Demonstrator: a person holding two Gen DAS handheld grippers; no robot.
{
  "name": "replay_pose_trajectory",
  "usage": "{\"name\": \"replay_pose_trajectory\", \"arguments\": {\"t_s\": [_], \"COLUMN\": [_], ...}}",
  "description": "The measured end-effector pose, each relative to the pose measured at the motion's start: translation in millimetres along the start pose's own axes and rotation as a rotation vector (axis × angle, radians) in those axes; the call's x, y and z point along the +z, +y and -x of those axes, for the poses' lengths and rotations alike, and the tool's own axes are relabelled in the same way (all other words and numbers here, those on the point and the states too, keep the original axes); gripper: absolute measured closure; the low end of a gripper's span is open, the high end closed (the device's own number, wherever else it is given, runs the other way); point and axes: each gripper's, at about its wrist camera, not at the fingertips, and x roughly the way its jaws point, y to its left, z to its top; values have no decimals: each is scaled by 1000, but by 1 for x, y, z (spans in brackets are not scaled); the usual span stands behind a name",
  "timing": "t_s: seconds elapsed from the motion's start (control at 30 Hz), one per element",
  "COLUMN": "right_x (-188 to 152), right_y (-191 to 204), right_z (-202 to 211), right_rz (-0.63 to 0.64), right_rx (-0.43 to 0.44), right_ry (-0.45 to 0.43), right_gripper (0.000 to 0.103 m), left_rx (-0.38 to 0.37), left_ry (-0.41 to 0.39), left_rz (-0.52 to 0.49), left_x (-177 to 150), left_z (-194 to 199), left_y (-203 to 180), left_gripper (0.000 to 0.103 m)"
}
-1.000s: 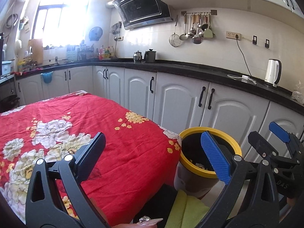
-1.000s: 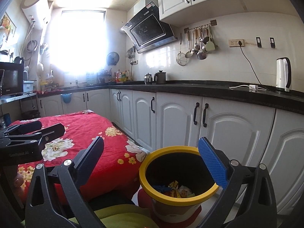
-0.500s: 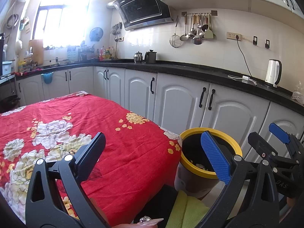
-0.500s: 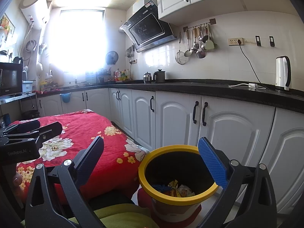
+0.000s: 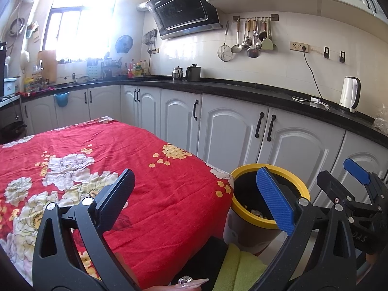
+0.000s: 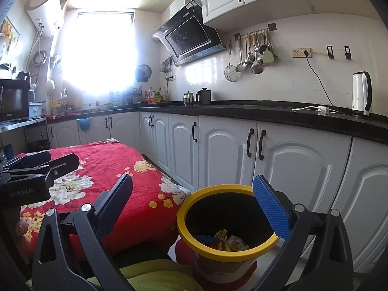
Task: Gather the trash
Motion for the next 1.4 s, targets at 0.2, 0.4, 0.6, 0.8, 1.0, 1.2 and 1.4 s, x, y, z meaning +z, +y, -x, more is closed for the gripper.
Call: {"name": "replay_pose_trajectory", "arguments": {"t_s": [0.2, 0.4, 0.6, 0.8, 1.0, 1.2, 1.4], "right_x": [-1, -2, -4, -4, -3, -3, -4], "right_y": [0, 0, 1, 1, 0, -1, 1], "right_z": [-1, -1, -2, -2, -2, -1, -11], "right_rz": [1, 0, 0, -1, -3, -7, 1], "right_rx": [0, -1, -2, -3, -6, -10, 11], "right_ry": [0, 3, 5, 6, 11, 15, 62], "right_gripper": [6, 6, 6, 6, 6, 6, 6], "left_rx": [-2, 1, 1, 4, 3, 0, -23], "left_ry": [0, 2, 2, 4, 15, 29, 58], "left_rz": [1, 1, 1, -1, -4, -5, 10], "left_x": [1, 1, 1, 1, -1, -3, -3], "left_z": [-1, -2, -1, -2, -4, -7, -9], "left_y": [2, 3, 3, 4, 6, 9, 12], "left_gripper": [11, 11, 11, 11, 11, 11, 11]}}
